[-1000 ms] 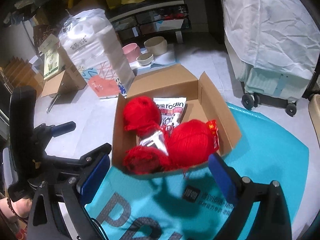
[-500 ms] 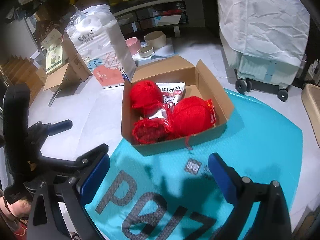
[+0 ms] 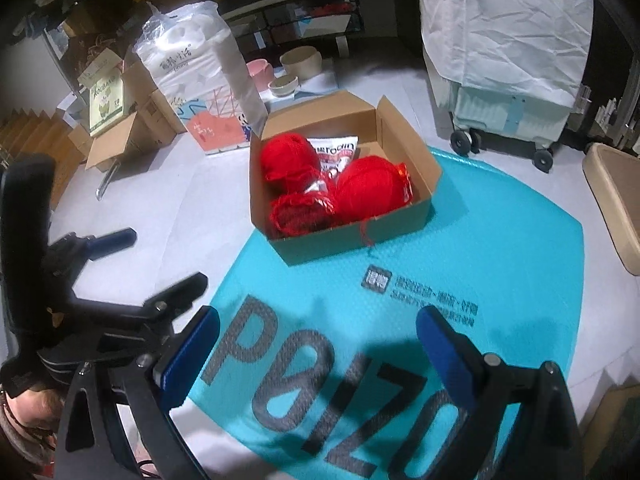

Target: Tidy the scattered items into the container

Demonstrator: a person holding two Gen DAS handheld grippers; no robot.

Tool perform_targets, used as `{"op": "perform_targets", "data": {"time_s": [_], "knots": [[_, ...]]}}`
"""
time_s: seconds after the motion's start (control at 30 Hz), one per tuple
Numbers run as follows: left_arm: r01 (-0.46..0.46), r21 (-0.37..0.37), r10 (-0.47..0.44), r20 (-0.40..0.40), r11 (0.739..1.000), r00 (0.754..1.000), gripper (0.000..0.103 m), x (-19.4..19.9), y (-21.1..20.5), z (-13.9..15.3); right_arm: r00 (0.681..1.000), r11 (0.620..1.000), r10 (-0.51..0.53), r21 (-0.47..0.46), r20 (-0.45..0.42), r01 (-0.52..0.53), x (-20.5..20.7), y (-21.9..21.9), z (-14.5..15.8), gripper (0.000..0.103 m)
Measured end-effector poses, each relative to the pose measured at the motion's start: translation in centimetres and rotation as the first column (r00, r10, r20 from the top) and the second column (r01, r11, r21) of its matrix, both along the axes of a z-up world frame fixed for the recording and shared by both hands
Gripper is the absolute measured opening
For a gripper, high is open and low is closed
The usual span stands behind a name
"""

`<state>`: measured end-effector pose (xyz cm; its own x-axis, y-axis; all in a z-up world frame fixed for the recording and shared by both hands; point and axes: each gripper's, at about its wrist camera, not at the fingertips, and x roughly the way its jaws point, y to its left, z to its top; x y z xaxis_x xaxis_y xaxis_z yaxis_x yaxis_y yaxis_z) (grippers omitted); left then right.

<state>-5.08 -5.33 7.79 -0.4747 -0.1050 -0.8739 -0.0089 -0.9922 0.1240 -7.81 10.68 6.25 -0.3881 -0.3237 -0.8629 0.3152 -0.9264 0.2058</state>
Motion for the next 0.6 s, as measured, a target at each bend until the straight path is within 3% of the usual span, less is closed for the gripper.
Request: {"op": "perform_targets", "data": {"time_s": [0.6], "knots": [[-0.019,0.035,0.018,0.016,0.999,1.000,0.099,0.8,0.1,0.1,1.000,0.999,0.011,0.030,-0.007,-0.011,1.8,0.4,1.2,0.100]]}}
